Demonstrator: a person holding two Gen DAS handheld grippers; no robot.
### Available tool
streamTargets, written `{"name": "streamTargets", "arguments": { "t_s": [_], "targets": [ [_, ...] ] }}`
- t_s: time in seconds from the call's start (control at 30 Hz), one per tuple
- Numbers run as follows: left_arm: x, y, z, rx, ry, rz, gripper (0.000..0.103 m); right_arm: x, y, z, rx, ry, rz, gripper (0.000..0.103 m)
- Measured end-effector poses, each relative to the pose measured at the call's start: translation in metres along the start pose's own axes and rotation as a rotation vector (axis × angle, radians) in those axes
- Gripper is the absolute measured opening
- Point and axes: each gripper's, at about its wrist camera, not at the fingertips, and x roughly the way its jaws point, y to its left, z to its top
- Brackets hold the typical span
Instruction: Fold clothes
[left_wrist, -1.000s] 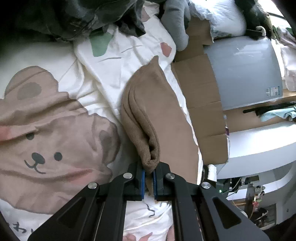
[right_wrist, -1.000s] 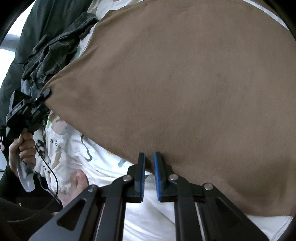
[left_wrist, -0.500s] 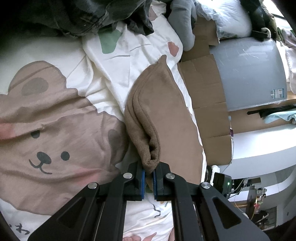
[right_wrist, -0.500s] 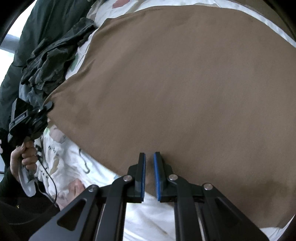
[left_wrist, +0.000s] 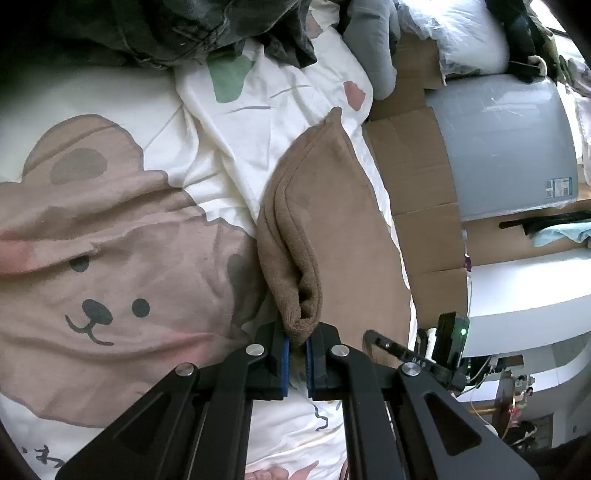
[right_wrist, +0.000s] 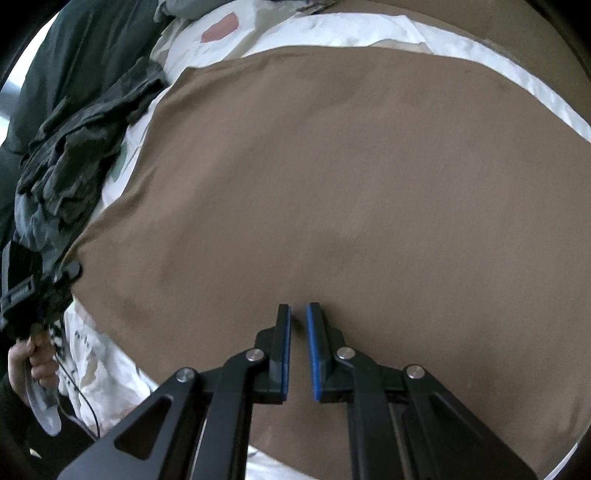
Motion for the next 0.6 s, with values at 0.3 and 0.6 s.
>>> {"name": "streamTargets", "arguments": {
  "t_s": [0.3,0.6],
  "targets": [
    [0.002,0.002,-0.002,0.0,-0.011,0.008,0.005,0.001,-0.012,0.033,0.022,-0.042,-0.037,0.008],
    [0.0,0.008,-0.005,-0.01,-0.012,0.007,0.005,0.007,-0.017,0.08,0.061,-0.083,-0.049,0.008]
  ]
}}
